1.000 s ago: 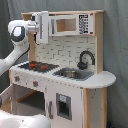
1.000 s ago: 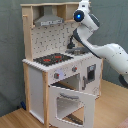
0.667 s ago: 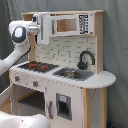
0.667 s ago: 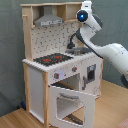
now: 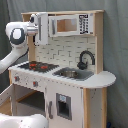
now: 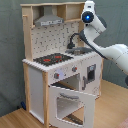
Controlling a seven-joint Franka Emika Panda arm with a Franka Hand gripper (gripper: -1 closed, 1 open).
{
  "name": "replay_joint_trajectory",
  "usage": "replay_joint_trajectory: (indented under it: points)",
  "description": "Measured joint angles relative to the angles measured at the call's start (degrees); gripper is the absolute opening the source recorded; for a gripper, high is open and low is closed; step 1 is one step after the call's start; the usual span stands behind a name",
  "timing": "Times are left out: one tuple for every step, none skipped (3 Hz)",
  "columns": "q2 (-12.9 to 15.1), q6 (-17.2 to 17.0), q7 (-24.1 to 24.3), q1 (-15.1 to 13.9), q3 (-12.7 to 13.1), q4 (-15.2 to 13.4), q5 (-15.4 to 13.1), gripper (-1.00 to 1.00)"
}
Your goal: Play with the kitchen
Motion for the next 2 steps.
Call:
replay_joint_trajectory:
  points:
    - [0.0,0.1,0.0,0.0,0.0,0.0,0.0,1.0]
    - [0.0,2.2,0.0,0.0,0.4,0.0,0.0,1.0]
